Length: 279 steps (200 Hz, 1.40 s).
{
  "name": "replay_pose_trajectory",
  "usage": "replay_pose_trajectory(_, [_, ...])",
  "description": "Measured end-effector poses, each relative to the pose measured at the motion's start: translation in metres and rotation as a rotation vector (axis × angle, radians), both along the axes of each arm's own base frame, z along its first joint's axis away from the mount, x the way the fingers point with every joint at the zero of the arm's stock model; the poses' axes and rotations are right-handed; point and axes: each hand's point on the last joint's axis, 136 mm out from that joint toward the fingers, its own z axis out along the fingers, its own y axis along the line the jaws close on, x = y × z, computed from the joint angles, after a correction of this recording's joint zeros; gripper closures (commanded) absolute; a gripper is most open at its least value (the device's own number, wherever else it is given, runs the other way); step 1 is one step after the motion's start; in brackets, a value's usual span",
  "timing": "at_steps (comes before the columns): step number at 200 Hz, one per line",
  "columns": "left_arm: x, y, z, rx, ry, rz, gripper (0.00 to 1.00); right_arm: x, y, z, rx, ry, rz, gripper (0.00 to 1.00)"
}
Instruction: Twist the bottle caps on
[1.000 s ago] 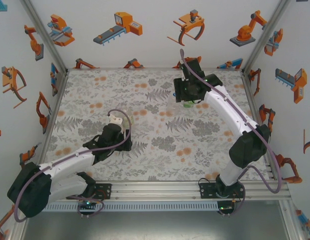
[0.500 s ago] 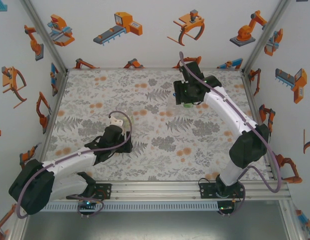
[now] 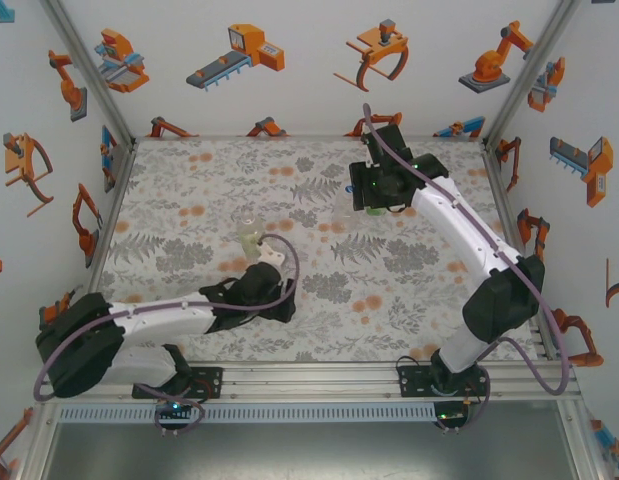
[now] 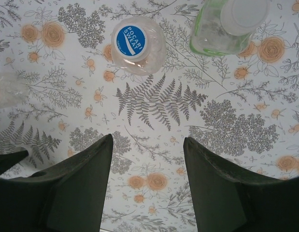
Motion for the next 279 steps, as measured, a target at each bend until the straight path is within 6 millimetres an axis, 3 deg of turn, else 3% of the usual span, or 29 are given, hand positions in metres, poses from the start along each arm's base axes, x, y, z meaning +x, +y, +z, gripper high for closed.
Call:
replay_pose_trajectory(78, [-0.024, -0.155, 0.004, -0.051, 0.076, -0.329, 0.31, -0.008, -0.007, 0.005, 0.001, -0.012, -0.010, 0.43])
replay_pose_trajectory(94, [-0.031, -0.174, 0.010, -0.065, 0.075, -0.387, 0.30, -0.009, -0.014, 0.011, -0.005, -0.029, -0.032, 0.43])
replay_pose_trajectory(116, [-0.034, -0.184, 0.027, -0.087, 0.057, -0.427, 0.30, -0.009, -0.029, 0.024, -0.012, -0.069, -0.079, 0.43])
replay_pose_trajectory(143, [-0.025, -0.173, 0.058, -0.111, 0.026, -0.416, 0.30, -0.008, -0.043, 0.036, -0.028, -0.111, -0.126, 0.43])
replay_pose_trajectory(161, [-0.017, -0.161, 0.090, -0.141, -0.014, -0.397, 0.29, -0.007, -0.044, 0.037, -0.030, -0.122, -0.137, 0.43])
replay_pose_trajectory(200, [0.004, -0.112, 0.163, -0.191, -0.117, -0.305, 0.30, -0.006, -0.032, 0.016, 0.015, -0.101, -0.100, 0.44])
replay_pose_trajectory(243, [0.021, -0.043, 0.209, -0.154, -0.229, -0.153, 0.27, -0.016, 0.007, -0.029, 0.156, -0.063, 0.043, 0.44])
replay_pose_trajectory(279, [0.027, 0.006, 0.227, -0.130, -0.278, -0.046, 0.25, -0.040, 0.069, -0.050, 0.293, -0.128, 0.292, 0.37])
